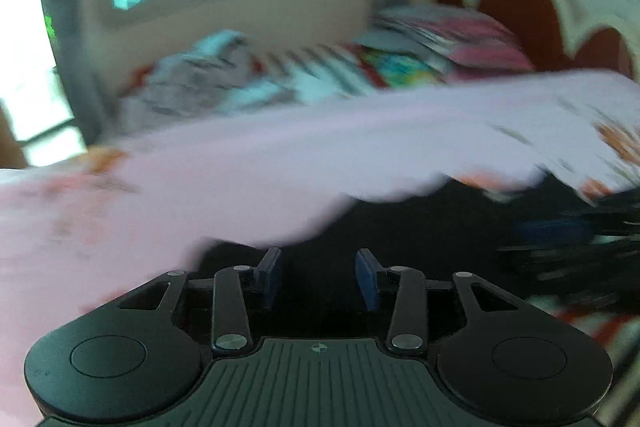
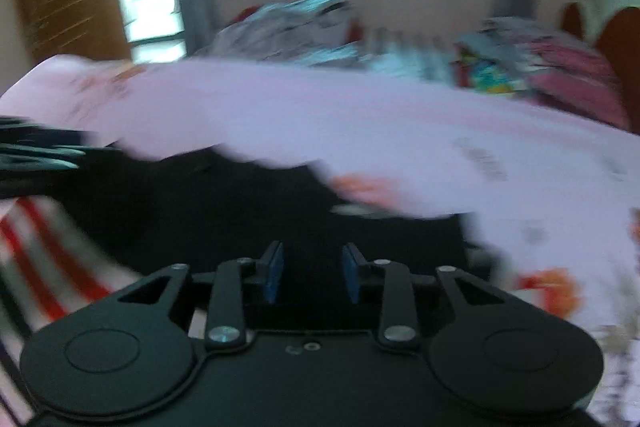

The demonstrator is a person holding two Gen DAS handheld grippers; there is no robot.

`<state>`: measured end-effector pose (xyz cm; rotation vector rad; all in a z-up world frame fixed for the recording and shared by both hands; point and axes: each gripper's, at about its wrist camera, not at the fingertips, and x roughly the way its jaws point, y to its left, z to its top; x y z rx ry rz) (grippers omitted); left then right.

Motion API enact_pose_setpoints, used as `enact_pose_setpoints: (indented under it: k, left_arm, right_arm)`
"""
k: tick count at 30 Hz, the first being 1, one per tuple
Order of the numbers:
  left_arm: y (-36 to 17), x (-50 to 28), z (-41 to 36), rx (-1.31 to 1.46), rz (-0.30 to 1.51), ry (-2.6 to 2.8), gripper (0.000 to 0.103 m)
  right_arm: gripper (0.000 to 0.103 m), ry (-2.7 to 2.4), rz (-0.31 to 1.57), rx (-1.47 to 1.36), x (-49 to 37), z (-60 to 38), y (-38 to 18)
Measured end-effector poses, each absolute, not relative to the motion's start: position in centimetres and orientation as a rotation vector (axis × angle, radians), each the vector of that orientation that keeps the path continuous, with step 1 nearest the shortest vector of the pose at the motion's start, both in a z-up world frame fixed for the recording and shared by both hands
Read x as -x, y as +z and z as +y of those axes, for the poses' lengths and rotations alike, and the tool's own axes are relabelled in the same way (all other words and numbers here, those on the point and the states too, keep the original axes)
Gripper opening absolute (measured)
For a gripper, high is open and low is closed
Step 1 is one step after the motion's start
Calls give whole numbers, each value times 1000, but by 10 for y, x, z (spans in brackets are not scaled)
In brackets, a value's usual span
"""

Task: Fold small clothes
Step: 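Lay the hem down near the collar and open both tools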

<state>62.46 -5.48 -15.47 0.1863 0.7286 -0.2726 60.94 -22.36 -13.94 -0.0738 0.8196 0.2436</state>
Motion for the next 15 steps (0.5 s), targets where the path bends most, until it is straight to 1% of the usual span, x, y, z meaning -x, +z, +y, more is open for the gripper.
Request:
enact_pose_setpoints:
  k: [3,4,5,6,7,9,10,12,13,14,15]
  left_arm:
    - [-172,-613,-63,-247,754,-366,42]
    - [-176,-609,-55,-262,748,-353,55]
    - [-176,-607,-42,-246,739,-337,70]
    - [-176,-606,-24,-223,733,-305,71]
    - [-177,-607,-7,-220,746,-262,71]
    - [-176,-605,19,-167,745,-256,71]
    - [-175,-606,25,-160,753,-251,71]
    - [-173,-605,22,-182,757,-245,71]
    - [-170,-603,17,-197,753,-227,71]
    - [-164,-598,9,-215,735,-220,71]
    - [-158,-590,0,-216,706,-236,71]
  right_arm:
    - [31,256,840,101,-606,-223,-143]
    - [31,257,854,92,-604,-234,-143]
    - [31,241,867,88,-602,-244,-143]
    - [29,217,883,69,-599,-261,-140]
    - [17,192,894,39,-596,-279,-138]
    - [11,125,902,17,-589,-307,-136]
    - [4,127,906,-9,-587,-316,-136]
    - [4,132,913,-4,-585,-315,-135]
    - [7,117,904,24,-583,-307,-131]
    - [29,110,871,53,-579,-296,-124]
    - [37,128,834,74,-576,-285,-118]
